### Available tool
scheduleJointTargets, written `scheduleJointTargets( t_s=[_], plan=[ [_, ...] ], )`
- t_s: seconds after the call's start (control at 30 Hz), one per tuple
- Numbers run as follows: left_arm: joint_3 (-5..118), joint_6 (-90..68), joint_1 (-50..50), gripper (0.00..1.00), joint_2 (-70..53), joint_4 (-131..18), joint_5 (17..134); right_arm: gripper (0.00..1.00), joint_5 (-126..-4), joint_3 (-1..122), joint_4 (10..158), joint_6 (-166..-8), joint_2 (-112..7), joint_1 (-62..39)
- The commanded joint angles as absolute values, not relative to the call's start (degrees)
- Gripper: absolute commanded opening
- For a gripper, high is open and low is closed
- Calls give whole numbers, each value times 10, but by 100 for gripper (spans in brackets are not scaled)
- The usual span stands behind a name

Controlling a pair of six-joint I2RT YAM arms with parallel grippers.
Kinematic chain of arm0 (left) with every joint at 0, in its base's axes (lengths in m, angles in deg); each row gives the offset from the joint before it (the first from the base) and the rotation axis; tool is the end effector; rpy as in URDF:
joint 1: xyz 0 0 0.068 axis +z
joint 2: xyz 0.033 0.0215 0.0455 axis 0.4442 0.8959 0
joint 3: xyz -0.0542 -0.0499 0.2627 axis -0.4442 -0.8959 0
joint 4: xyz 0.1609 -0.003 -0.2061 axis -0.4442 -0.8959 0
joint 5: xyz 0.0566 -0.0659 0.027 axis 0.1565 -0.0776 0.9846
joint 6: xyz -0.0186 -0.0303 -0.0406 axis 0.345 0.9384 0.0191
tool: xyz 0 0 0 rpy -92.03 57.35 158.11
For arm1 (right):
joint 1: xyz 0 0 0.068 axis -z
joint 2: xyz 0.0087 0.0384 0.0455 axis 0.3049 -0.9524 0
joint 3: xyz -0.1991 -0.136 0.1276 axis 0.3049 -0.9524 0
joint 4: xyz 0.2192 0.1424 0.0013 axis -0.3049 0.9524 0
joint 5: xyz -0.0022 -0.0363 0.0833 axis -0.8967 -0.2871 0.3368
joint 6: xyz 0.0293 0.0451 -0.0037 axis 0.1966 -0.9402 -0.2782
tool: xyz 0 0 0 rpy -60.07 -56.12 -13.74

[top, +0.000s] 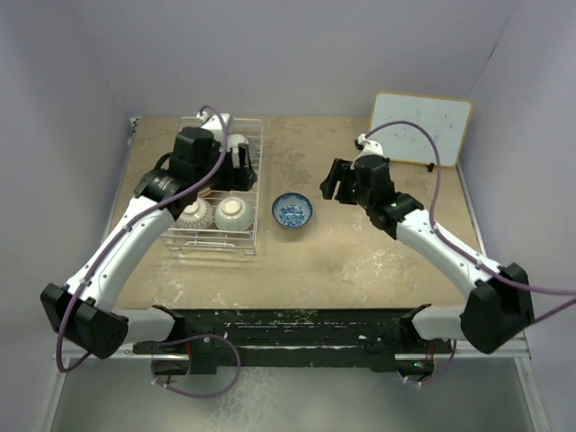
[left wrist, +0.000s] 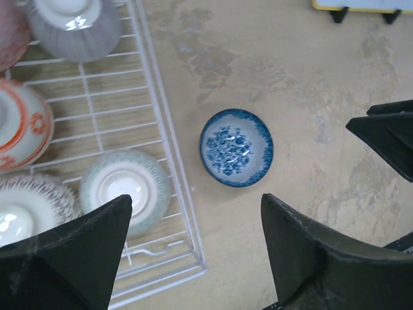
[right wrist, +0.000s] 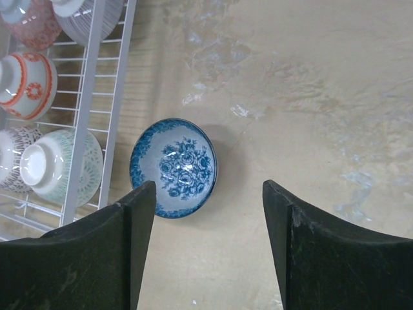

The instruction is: Unload the bowls from the dish rack

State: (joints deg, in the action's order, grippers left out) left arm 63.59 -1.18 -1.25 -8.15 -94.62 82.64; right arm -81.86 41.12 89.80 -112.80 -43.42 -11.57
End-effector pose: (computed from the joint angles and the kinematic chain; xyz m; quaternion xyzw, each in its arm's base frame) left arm 0.2567 -0.1350 0.3838 0.0517 0.8770 -0.2058 0.4311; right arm 0.2584 0.1387 0.3157 0.0668 0.8238 0.2311 0.5132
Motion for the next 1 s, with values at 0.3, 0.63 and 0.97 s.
scheduleJointTargets(
  t_s=[0.3, 0.63, 0.97],
  plan=[
    [510, -15, 47, 99, -190, -962, 880, 66, -808, 553, 838, -1104, -672, -155],
    [476, -32, 48, 99, -178, -954, 881, 56, -819, 530, 831, -1113, -729, -156],
    [462, -33, 47, 99, -117, -936, 890, 38, -821, 505, 824, -1117, -734, -156]
  ],
)
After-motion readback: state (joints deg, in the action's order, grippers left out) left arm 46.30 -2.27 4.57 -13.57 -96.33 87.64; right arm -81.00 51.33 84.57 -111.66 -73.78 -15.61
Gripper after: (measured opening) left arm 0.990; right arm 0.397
